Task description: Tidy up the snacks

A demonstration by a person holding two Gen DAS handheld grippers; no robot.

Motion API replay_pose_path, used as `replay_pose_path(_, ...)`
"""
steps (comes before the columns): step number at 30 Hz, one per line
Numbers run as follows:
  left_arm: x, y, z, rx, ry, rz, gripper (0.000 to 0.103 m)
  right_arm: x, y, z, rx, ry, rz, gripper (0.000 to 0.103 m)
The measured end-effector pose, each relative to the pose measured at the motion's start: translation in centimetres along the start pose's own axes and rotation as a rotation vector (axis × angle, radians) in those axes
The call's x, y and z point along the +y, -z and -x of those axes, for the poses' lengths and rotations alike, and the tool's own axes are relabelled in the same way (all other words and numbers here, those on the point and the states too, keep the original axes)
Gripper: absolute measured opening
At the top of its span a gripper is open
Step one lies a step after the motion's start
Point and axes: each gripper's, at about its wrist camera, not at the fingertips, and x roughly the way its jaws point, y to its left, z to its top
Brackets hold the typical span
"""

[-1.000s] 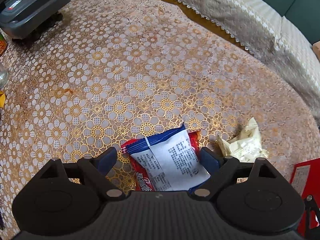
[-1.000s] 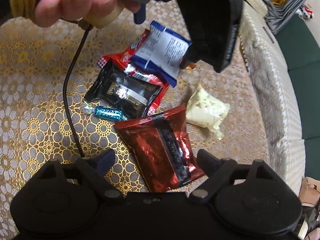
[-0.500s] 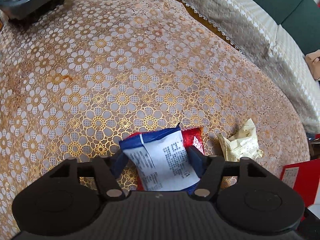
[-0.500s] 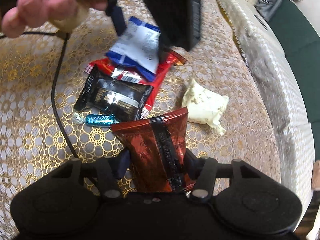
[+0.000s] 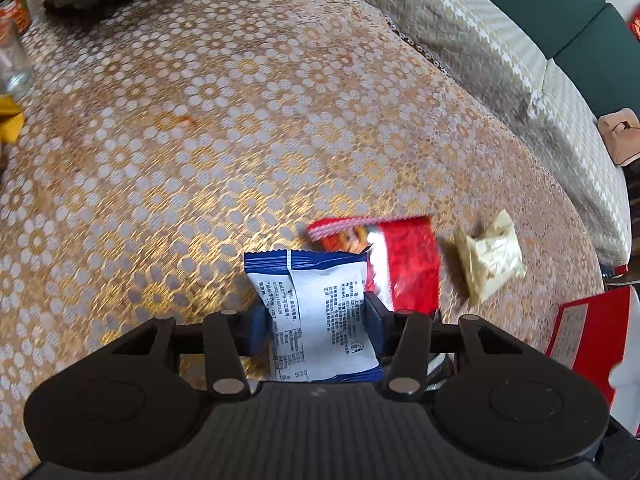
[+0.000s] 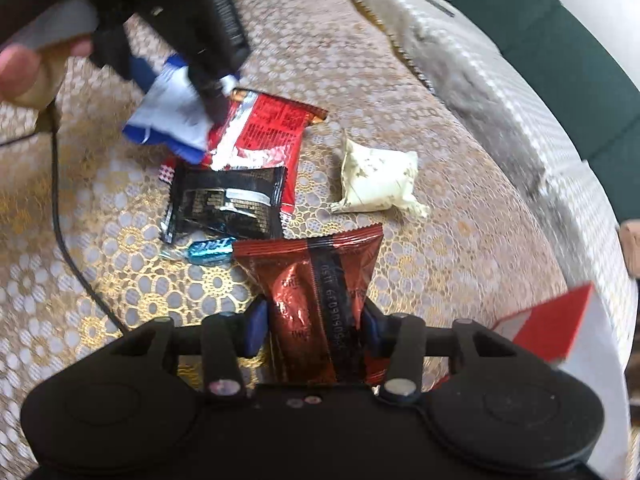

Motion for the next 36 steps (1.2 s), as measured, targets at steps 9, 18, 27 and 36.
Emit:
replay_pose_path(9,1.4,3.2,3.7,-0.030,0.041,-0.039,0.048,0.4,2.2,5.3,-0.100,-0.025,-0.176,0.046)
replay_pose_path(18,-1.2,6.7,8.3,-0.066,0.095,-0.147,0.048,-0.3,4.5,11.4,-0.207,-0.048,-0.304,0.046)
replay_pose_path(27,-8.9,9.7,11.9,-0.129,0.153,-0.347,0.048,-4.1,8.0,15.2,-0.259,0.003,-0.434,0.046)
replay_pose_path(36,-18.1,12.6,12.9,-0.162,0.215,-0.551,0.047,-9.8,12.8,16.7,-0.264,0.102,-0.553,0.046)
